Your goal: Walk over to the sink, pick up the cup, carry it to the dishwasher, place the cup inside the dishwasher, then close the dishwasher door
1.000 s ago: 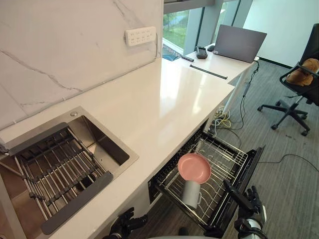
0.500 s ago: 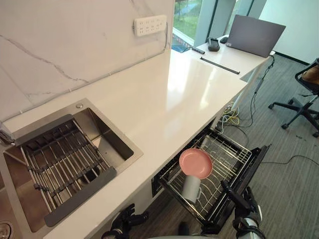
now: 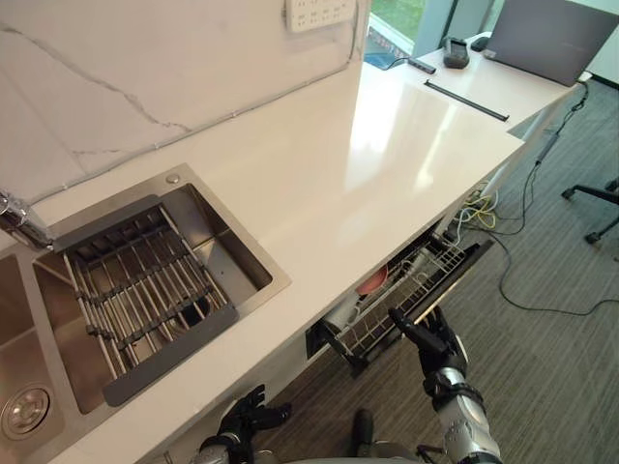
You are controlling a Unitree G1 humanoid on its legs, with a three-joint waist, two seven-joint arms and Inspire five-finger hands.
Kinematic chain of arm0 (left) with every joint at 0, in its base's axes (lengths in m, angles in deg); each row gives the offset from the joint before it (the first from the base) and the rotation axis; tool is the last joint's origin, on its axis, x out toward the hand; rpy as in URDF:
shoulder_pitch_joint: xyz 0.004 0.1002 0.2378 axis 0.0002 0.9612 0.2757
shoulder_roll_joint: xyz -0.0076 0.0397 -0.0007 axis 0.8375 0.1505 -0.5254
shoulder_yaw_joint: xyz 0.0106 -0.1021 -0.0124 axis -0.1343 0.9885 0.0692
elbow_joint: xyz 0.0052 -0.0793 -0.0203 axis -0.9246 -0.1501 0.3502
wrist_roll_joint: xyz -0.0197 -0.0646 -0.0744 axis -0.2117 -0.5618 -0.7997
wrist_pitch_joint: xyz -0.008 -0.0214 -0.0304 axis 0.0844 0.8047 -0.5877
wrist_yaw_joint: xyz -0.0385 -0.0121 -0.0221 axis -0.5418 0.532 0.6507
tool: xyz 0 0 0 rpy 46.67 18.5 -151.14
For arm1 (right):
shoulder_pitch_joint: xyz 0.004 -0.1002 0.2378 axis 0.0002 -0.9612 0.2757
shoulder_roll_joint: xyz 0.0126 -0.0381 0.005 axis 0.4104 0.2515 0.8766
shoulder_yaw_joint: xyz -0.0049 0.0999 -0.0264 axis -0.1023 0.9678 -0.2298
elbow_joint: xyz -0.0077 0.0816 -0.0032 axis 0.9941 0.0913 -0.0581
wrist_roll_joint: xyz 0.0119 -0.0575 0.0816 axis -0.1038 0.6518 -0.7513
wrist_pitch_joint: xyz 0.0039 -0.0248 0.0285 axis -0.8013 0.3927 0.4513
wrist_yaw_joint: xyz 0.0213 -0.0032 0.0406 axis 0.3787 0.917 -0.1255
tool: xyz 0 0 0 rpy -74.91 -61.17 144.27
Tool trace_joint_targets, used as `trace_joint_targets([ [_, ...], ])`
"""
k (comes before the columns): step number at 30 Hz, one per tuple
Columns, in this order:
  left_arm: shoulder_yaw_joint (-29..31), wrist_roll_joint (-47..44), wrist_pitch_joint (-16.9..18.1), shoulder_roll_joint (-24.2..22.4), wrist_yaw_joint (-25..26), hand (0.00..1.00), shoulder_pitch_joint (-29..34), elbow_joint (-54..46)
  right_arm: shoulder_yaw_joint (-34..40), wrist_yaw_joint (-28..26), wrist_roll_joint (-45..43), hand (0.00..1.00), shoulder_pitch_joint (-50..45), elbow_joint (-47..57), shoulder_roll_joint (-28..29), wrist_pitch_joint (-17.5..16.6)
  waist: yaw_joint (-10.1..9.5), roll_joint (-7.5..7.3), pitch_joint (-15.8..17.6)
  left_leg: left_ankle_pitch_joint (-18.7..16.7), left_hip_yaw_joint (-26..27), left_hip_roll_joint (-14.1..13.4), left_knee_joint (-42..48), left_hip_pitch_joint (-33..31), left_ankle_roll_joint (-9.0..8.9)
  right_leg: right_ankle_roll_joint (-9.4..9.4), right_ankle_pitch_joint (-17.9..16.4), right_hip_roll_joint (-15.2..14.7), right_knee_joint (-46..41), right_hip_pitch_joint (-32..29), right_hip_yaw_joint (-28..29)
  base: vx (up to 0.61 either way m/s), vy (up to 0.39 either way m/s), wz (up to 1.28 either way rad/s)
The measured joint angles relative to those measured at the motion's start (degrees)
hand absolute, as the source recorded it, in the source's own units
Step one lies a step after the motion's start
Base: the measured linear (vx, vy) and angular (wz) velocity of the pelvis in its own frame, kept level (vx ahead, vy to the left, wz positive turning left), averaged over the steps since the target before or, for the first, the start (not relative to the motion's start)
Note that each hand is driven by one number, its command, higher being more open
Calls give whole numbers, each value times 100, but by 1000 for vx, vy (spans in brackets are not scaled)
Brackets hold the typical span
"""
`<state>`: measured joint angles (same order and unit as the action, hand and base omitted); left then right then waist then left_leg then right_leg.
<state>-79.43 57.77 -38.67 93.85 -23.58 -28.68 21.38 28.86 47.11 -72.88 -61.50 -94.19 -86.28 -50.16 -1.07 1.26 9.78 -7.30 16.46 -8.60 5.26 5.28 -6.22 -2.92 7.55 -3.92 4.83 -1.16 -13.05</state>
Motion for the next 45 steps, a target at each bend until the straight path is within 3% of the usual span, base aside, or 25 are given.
trace_joint_targets([
  [8,-29,-125,99,54,-8,100,-180,-53,-482,-249,-65,100,946,5,-305,186,-160,11,353,97,-368,17,116,-341,18,36,30,-51,-2,-92,-279,-38,-11,21],
  [21,171,-99,93,115,-128,100,-230,-80,-663,-422,-174,100,1027,152,-645,309,-158,-6,595,117,-497,2,241,-426,15,76,62,-45,-2,-80,-331,-31,3,4],
  [25,168,-45,93,121,-120,100,-229,-83,-882,-654,592,100,663,543,-858,317,-111,-10,593,117,-476,-4,182,-373,13,75,61,-33,-2,-71,-310,8,8,-2],
  [32,140,158,222,157,-88,100,-213,-105,-1213,-1235,2026,100,-407,1244,-934,240,-80,-120,495,117,-457,15,73,-203,14,49,38,-44,2,44,-294,0,0,0],
  [36,146,163,238,242,-72,100,-143,-53,-1124,-1204,2529,100,-928,1264,-934,186,0,-250,337,119,-406,46,16,-117,17,37,30,-70,3,80,-260,-2,18,-4],
  [45,255,165,252,254,68,100,38,116,-507,-650,2772,100,-1472,306,-703,-20,106,-254,-93,136,-333,117,-134,99,42,-18,-4,-124,6,212,-216,1,15,-4],
])
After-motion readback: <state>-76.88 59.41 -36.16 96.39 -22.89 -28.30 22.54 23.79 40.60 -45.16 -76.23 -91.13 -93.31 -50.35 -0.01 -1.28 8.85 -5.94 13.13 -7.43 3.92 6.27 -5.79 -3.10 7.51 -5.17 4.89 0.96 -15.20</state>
